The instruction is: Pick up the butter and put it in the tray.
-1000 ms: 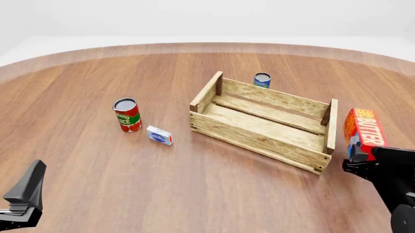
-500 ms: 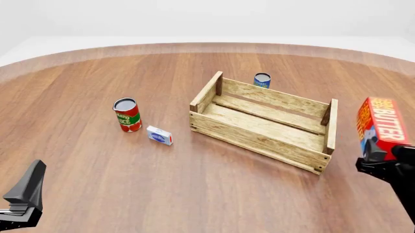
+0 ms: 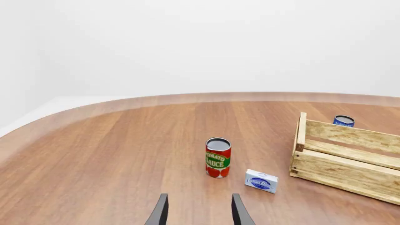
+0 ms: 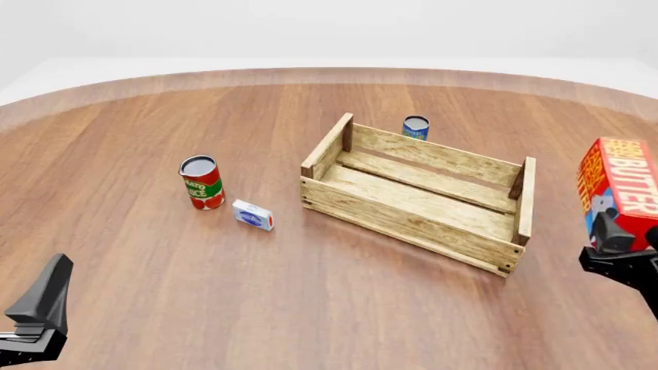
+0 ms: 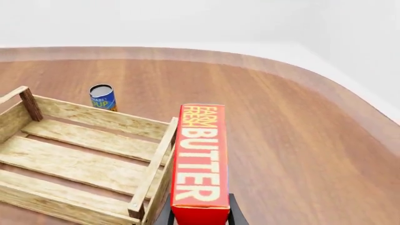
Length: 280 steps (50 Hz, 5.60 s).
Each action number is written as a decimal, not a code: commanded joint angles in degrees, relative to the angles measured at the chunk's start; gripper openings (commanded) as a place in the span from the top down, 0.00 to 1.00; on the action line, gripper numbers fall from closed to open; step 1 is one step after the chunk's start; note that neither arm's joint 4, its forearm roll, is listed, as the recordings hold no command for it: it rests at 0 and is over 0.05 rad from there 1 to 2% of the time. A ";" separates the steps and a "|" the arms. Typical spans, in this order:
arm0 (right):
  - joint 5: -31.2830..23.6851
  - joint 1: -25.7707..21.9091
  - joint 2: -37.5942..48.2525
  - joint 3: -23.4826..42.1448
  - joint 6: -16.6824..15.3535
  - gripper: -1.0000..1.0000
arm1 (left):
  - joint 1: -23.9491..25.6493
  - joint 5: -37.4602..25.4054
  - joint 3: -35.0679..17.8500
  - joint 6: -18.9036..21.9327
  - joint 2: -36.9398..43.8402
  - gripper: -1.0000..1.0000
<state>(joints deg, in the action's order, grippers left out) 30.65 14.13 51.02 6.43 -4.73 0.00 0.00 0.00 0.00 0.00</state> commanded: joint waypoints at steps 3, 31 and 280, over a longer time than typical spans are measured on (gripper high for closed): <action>-8.03 -1.18 -7.77 3.41 0.57 1.00 | 0.00 0.00 0.00 0.00 0.00 0.00; -17.86 -6.63 -10.55 11.52 -2.21 1.00 | 0.00 0.00 0.00 0.00 0.00 0.00; 5.35 -29.02 54.33 38.87 -0.10 0.00 | 0.00 0.00 0.00 0.00 0.00 0.00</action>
<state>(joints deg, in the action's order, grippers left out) 36.32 -14.88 106.34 45.54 -4.80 0.00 0.00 0.00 0.00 0.00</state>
